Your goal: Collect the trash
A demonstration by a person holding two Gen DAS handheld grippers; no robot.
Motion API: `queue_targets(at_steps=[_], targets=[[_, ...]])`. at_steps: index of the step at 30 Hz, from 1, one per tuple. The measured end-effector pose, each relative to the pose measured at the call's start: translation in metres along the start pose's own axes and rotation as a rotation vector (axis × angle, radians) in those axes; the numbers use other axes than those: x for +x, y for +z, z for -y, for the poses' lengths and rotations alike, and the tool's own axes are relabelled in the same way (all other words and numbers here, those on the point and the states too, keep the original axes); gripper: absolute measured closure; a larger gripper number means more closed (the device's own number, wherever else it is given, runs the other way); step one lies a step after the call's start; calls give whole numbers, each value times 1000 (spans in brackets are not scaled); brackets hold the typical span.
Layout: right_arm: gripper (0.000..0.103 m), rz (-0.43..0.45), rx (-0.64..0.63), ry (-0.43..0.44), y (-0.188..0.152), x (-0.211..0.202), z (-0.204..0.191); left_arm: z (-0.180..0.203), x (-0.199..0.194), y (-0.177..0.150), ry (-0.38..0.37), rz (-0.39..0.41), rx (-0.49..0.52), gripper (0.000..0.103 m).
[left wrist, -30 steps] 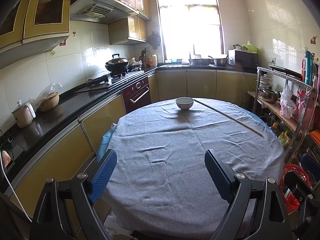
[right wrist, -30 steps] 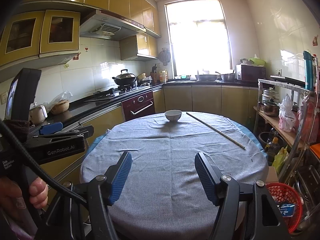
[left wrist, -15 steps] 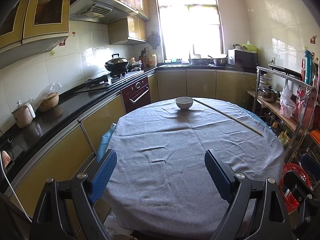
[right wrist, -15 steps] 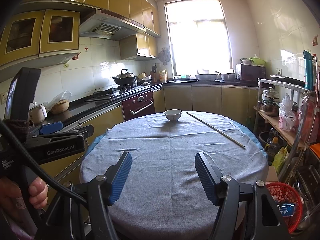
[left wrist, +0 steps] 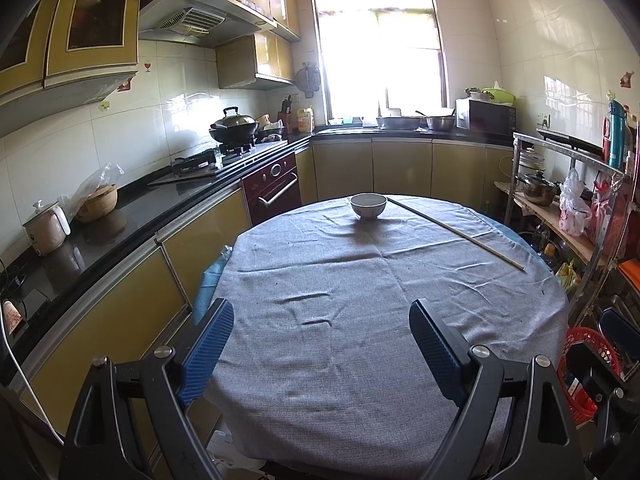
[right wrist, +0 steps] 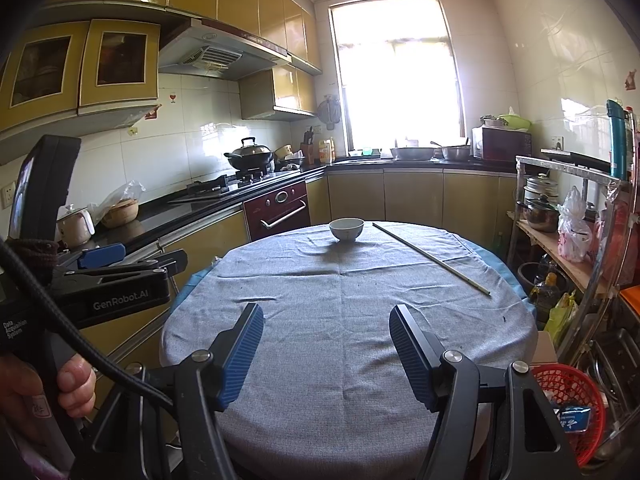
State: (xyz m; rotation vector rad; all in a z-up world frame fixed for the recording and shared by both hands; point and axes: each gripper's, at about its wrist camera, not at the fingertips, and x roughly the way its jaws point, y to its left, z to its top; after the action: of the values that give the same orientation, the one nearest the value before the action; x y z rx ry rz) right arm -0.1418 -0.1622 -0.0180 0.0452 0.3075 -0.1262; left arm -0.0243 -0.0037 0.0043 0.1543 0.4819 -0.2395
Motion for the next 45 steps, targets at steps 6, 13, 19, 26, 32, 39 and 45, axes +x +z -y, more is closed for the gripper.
queue_targets(at_steps=[6,13,19,26,32,39,45], targets=[[34,-1,0,0,0,0,0,-1,0,0,-2,-1,-1,13],[34,-2,-1,-1,0,0,0,-1,0,0,-2,-1,-1,13],[34,-1,-1,0,0,1,0,-1,-1,0,0,1,-2,13],[34,-2,-2,1,0,1,0,-1,-1,2,-1,1,-3,13],[34,-1,-4,1,0,1,0,-1,-1,2,1,1,-3,13],[34,0,-4,1,0,1,0,0,-1,3,2,0,-1,13],[34,-1,-3,1,0,1,0,0,-1,2,2,-1,-3,13]])
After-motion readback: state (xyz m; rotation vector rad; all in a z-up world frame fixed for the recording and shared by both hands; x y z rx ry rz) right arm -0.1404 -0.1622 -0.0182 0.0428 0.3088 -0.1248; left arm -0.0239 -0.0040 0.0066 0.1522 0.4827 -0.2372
